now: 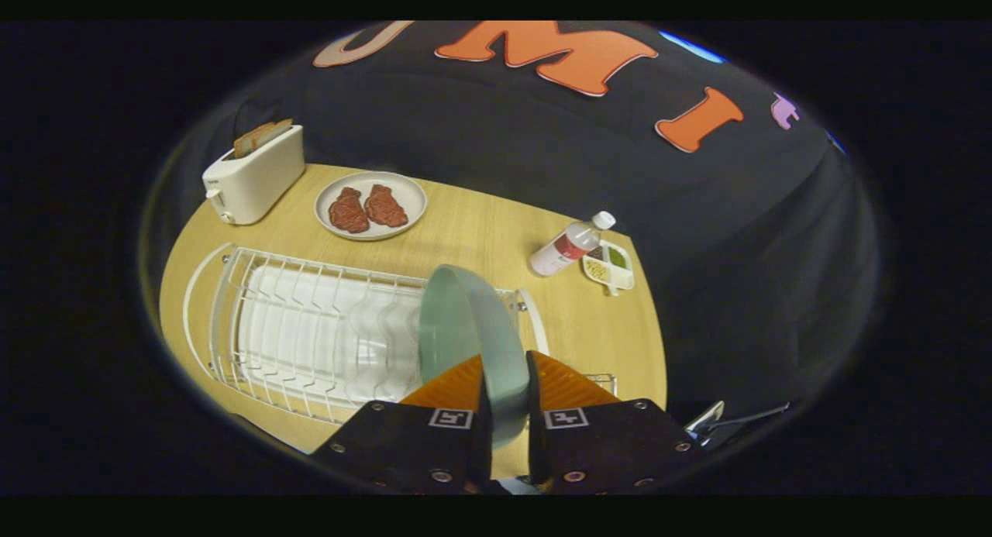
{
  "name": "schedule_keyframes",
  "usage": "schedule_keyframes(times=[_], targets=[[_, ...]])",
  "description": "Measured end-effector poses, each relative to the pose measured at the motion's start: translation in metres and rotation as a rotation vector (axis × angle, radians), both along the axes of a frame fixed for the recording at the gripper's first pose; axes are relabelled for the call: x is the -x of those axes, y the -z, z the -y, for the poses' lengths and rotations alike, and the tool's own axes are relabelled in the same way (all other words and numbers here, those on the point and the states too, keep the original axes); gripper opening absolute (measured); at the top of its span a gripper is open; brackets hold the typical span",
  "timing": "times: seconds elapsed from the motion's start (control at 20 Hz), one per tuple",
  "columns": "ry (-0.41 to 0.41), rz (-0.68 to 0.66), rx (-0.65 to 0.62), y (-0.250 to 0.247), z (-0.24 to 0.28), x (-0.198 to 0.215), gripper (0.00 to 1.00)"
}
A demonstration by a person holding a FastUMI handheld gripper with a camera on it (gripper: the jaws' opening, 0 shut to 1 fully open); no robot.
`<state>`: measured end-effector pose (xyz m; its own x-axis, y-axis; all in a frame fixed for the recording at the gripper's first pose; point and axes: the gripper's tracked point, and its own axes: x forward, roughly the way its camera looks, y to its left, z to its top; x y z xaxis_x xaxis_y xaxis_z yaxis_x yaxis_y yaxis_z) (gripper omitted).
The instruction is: Take the plate from the dish rack, then take the spoon from the basket and place it into the plate.
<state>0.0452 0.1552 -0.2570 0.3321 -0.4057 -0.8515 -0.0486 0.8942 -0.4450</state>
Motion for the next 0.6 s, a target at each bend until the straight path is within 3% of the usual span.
schedule_keyframes(times=[0.6], targets=[[0.186, 0.058, -0.268, -0.050, 0.016, 0.040, 0.19]])
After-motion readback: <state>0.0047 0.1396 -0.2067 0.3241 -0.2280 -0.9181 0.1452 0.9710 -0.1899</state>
